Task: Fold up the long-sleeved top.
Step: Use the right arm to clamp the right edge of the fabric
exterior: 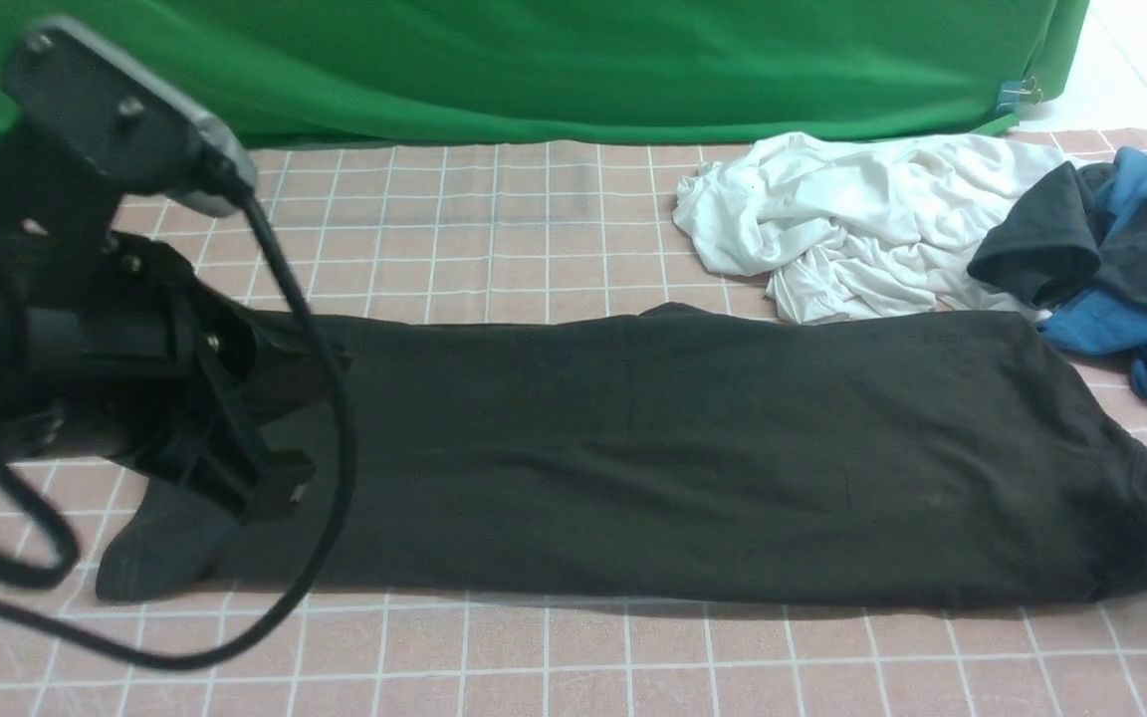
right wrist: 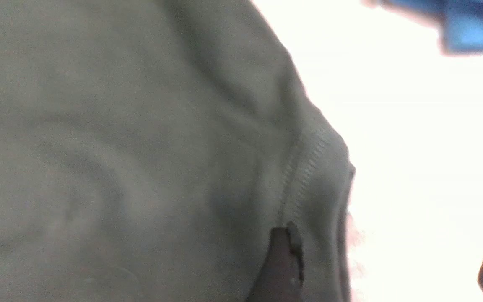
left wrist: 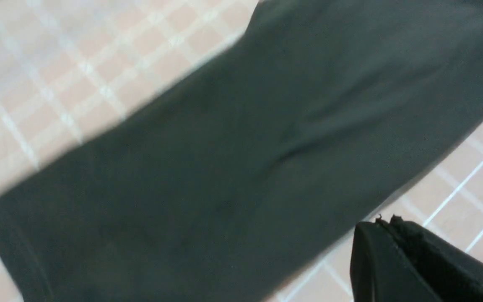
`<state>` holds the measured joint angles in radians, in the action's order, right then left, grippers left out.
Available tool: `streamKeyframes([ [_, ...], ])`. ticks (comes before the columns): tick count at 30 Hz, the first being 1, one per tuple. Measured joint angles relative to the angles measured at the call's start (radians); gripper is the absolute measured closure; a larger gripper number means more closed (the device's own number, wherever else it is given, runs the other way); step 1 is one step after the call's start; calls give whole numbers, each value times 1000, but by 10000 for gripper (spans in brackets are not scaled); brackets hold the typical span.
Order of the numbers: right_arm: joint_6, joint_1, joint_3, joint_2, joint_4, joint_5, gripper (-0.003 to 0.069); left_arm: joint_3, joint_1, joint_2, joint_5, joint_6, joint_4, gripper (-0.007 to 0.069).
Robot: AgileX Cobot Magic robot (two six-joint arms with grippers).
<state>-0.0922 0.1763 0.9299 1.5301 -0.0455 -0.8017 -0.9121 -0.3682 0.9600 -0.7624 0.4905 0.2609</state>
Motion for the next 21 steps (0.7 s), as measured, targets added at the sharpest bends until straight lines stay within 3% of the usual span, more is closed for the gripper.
streamKeyframes([
  [17, -44, -66, 3, 233, -46, 151, 62, 101, -8, 0, 104, 12, -1, 604],
  [21, -44, -73, 9, 249, -37, 157, 94, 101, -8, 0, 111, 14, -1, 604],
])
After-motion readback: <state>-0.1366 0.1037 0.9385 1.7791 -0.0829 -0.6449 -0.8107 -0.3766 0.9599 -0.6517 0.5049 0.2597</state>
